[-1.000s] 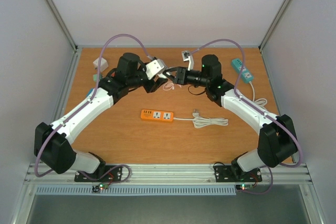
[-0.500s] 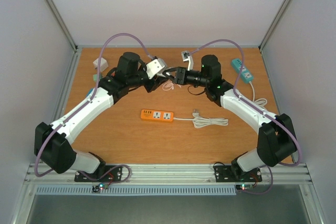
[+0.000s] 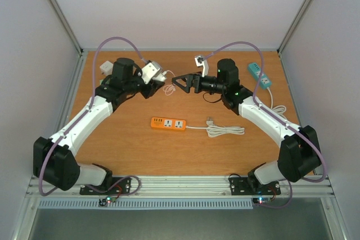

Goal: Pull the plug off the socket

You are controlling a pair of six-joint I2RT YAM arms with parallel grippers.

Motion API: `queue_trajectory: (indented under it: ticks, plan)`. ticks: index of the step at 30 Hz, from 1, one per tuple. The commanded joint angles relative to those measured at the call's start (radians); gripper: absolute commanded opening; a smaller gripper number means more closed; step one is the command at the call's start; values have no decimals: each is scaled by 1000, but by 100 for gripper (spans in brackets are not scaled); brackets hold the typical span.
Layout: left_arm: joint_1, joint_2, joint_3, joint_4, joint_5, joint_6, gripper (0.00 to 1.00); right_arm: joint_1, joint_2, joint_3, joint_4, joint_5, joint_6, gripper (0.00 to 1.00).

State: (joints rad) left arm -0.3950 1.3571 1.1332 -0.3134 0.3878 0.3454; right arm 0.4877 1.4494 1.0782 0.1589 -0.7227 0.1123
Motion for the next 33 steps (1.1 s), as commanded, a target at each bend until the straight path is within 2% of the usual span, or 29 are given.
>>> queue_trajectory:
  ticks: [1, 10, 16, 20, 33]
  plan:
    - [64, -55, -30, 30, 27, -14, 30, -8, -37, 40, -42, 5, -66, 98]
    - [264, -120, -116, -81, 62, 20, 29, -8, -48, 45, -59, 2, -92, 98]
    - [369, -140, -161, -217, 39, 135, 29, -8, -55, 36, -59, -2, -96, 99]
    - [491, -154, -213, -278, 56, 211, 29, -8, -58, 34, -64, -6, -97, 98]
    - [770, -132, -379, -327, 26, 435, 29, -8, -42, 40, -68, -38, -96, 99]
